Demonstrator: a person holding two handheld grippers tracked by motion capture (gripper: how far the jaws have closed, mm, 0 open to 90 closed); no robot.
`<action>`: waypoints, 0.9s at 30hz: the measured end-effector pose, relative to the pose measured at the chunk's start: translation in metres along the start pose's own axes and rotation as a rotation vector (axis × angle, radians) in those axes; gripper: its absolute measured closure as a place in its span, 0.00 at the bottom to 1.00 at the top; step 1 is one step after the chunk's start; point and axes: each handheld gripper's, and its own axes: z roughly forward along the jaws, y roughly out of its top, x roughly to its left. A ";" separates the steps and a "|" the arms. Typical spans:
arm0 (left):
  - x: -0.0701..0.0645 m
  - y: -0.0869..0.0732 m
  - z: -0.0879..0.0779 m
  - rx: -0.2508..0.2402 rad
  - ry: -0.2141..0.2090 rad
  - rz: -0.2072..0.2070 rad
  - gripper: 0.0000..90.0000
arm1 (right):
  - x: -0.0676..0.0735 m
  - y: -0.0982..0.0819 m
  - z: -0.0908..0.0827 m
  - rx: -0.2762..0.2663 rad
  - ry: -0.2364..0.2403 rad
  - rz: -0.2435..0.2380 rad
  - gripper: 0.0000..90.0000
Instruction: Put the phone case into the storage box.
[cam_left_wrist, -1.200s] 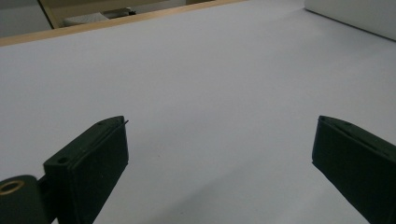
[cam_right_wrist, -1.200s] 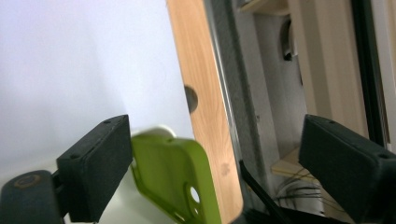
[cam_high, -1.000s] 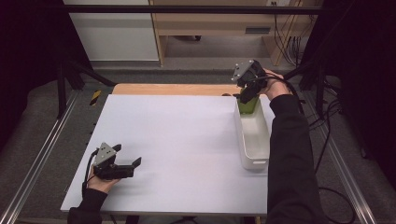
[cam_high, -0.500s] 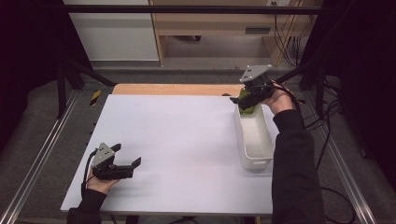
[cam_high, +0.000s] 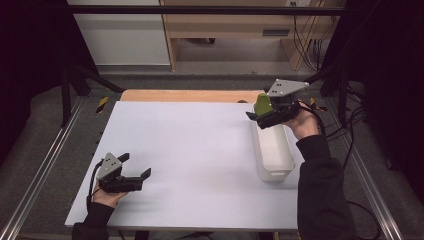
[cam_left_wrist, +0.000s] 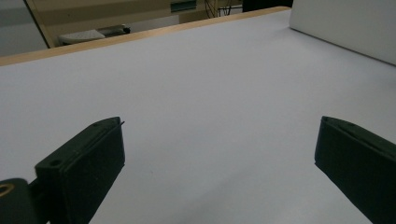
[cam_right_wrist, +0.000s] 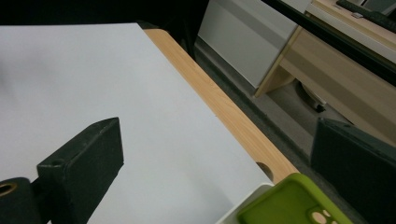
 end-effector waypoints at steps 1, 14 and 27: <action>0.000 0.000 0.000 -0.001 -0.001 0.000 0.01 | 0.003 -0.001 -0.002 -0.007 0.006 0.006 0.02; -0.001 0.000 -0.001 -0.004 -0.004 0.007 0.01 | 0.028 -0.039 -0.019 -0.146 0.024 0.152 0.01; 0.001 0.000 -0.003 -0.018 -0.004 0.007 0.01 | 0.050 -0.069 -0.034 -0.236 0.039 0.239 0.01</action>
